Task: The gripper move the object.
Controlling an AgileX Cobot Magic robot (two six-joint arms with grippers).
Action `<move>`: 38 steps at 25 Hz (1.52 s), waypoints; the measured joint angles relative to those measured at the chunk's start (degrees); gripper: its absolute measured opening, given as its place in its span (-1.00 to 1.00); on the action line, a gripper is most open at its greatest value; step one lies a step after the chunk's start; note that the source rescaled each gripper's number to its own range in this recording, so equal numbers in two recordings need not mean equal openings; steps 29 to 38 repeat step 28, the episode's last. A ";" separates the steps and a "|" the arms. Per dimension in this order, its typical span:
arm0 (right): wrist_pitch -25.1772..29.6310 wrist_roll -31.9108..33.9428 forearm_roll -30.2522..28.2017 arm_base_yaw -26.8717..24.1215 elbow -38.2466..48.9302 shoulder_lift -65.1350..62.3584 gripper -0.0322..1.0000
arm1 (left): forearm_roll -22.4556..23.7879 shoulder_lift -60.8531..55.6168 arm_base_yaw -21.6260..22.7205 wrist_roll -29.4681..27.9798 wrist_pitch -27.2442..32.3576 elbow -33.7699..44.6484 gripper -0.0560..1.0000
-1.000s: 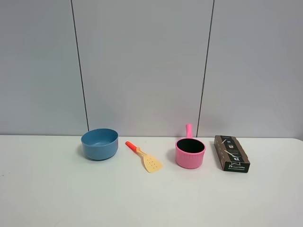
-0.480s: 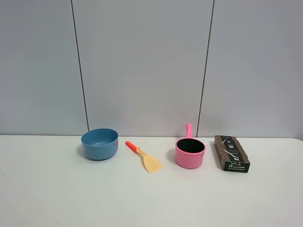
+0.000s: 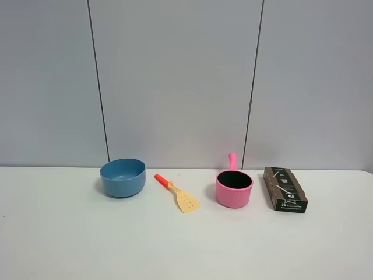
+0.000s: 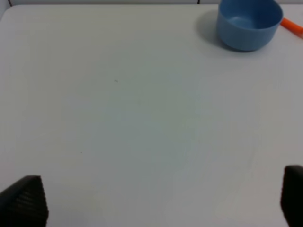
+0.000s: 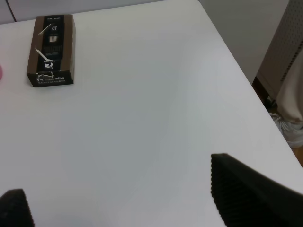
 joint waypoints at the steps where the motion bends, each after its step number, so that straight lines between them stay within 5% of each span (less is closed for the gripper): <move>1: 0.00 0.00 0.00 0.00 0.00 0.00 1.00 | 0.00 0.00 0.00 0.00 0.00 0.00 1.00; 38: 0.00 0.00 0.00 0.00 0.00 0.00 1.00 | 0.00 0.00 0.00 0.06 0.00 0.00 1.00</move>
